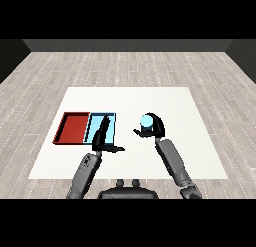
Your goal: Pick the blue can and put it in the blue box
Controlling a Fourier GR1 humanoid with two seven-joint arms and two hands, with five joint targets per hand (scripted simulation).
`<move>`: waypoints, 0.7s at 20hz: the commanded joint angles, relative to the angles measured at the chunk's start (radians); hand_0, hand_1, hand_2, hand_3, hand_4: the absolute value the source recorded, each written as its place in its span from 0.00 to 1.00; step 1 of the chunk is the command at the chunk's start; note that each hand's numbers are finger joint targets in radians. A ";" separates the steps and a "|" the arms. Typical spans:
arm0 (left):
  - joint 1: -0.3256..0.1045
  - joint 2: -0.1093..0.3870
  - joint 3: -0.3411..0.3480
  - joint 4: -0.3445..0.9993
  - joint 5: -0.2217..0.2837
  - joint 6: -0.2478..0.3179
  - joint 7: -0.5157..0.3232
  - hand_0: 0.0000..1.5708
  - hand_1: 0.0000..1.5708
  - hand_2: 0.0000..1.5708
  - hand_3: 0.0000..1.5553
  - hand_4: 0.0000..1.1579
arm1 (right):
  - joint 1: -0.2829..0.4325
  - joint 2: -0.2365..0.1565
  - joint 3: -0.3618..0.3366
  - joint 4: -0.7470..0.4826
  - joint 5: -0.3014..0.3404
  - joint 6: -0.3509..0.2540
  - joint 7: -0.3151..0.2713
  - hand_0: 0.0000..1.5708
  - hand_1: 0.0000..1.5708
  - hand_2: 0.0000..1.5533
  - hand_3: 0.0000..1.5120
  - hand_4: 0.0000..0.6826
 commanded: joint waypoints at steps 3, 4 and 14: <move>-0.021 0.000 -0.069 -0.005 0.016 0.048 0.025 0.00 0.00 0.00 0.00 0.00 | -0.002 0.044 0.004 -0.042 0.075 0.010 0.023 0.92 0.92 0.95 0.92 0.84; -0.122 0.000 -0.045 0.077 0.013 0.065 0.023 0.00 0.00 0.00 0.00 0.00 | 0.052 0.053 0.031 -0.117 0.072 -0.004 0.053 0.92 0.92 0.95 0.92 0.84; -0.173 0.000 -0.167 0.202 0.089 0.161 -0.009 0.00 0.00 0.00 0.00 0.00 | -0.072 0.083 0.063 -0.029 0.014 -0.055 0.045 0.91 0.91 0.94 0.90 0.81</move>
